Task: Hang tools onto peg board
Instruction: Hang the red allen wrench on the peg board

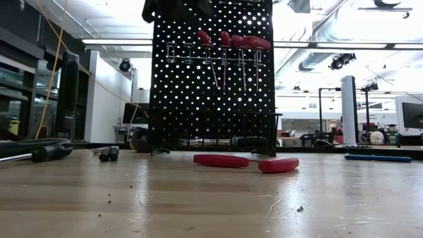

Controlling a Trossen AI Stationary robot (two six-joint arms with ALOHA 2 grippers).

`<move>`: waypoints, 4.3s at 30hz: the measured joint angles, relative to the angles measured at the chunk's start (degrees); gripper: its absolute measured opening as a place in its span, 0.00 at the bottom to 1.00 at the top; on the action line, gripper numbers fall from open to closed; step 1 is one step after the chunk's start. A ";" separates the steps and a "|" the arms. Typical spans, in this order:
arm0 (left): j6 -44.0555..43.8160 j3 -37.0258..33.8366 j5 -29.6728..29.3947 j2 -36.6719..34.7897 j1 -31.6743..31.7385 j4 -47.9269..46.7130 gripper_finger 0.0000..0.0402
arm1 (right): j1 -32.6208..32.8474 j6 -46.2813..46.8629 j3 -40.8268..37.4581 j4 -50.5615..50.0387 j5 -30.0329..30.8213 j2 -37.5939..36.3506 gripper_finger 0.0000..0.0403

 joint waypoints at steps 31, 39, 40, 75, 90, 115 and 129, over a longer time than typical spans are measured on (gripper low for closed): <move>-16.38 0.13 9.15 1.00 7.49 -8.25 0.41 | -0.19 3.35 0.00 0.32 -1.30 0.00 0.49; -14.58 0.11 10.48 0.90 7.55 -8.69 0.16 | -0.19 3.47 0.00 0.85 -1.44 0.00 0.49; -14.23 0.09 11.40 0.89 7.55 -8.67 0.10 | -0.19 3.49 0.00 0.94 -1.46 0.00 0.49; 7.67 0.00 15.22 -6.57 7.53 -4.65 0.08 | -0.35 3.43 0.00 1.07 -1.44 0.02 0.49; 6.95 0.09 24.16 -10.63 9.21 -15.71 0.08 | -0.61 3.45 0.00 1.09 -1.20 0.04 0.49; 10.96 0.06 28.84 -10.67 12.30 -15.20 0.49 | -0.63 4.80 0.00 1.57 -1.63 0.05 0.49; -9.07 -1.84 42.71 -25.31 0.33 -32.71 0.53 | 4.83 -5.71 -0.65 0.35 -36.92 2.64 0.49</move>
